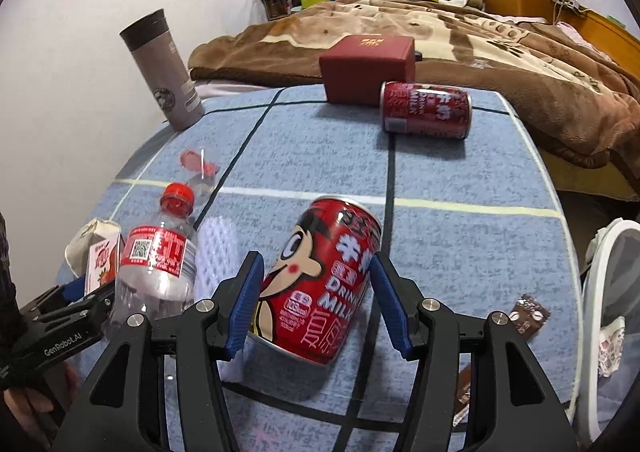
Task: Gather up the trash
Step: 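Grasp the strawberry juice carton with the left gripper while the right grasps the red milk can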
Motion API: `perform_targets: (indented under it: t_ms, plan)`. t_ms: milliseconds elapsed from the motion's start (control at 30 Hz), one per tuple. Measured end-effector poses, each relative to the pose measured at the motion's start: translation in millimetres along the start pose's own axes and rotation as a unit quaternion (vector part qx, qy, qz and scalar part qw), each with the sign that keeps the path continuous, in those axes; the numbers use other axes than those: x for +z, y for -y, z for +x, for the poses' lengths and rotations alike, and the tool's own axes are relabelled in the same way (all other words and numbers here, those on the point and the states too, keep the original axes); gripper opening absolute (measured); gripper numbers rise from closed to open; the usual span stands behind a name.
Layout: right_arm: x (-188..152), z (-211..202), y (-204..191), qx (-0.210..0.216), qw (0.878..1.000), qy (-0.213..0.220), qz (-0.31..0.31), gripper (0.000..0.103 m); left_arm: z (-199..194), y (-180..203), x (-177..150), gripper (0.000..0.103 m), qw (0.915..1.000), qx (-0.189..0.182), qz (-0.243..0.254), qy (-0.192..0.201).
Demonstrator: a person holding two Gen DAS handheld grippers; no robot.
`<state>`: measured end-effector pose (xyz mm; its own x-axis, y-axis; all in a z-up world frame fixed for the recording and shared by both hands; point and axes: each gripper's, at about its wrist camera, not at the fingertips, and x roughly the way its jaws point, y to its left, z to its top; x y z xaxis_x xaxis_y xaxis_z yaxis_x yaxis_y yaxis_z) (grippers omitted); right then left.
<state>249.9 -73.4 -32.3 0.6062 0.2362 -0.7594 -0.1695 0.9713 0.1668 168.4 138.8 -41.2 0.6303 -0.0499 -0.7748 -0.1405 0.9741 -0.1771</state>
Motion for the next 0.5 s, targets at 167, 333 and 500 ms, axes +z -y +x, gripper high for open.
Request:
perform_targets:
  t_ms: [167,333,500]
  plan:
    - [-3.7,1.8,-1.4,-0.002,1.000,-0.007,-0.006,0.058,-3.4,-4.3,-1.1,0.080,1.0000,0.002,0.002,0.002]
    - [-8.3,3.5,-3.9,-0.017,1.000,-0.011,-0.020,0.058,-8.3,-8.0,-1.6,0.080,0.9999,0.013,0.006,0.009]
    - [-10.0,5.0,-4.8,-0.033,0.999,-0.014,-0.029,0.058,-2.3,-8.4,-1.7,0.080,0.9998,0.018,0.007,-0.002]
